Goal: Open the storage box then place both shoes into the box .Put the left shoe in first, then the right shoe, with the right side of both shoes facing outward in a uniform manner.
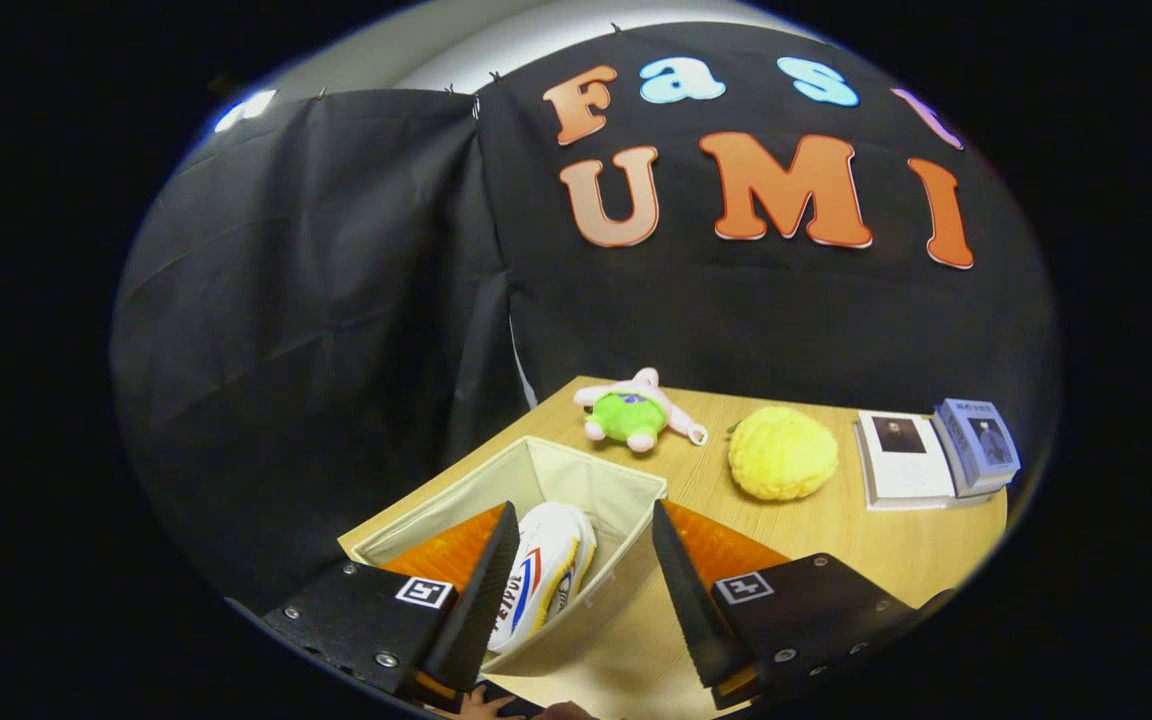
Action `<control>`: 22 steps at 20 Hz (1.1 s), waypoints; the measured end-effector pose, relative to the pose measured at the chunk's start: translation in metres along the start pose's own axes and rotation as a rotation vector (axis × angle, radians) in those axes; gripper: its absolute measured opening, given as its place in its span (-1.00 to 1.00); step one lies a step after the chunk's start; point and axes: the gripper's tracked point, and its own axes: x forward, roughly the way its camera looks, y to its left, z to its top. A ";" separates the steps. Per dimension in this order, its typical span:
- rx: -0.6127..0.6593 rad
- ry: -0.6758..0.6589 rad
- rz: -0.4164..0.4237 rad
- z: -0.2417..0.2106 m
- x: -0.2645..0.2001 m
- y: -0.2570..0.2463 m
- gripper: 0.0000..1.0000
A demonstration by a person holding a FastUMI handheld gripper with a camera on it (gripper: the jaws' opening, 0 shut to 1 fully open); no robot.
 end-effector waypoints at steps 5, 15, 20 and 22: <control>-0.009 -0.183 -0.083 0.040 -0.049 -0.048 0.72; -0.098 -0.398 -0.360 0.071 -0.154 -0.153 0.84; -0.126 -0.465 -0.454 0.074 -0.199 -0.175 0.89; -0.148 -0.509 -0.499 0.076 -0.214 -0.185 0.91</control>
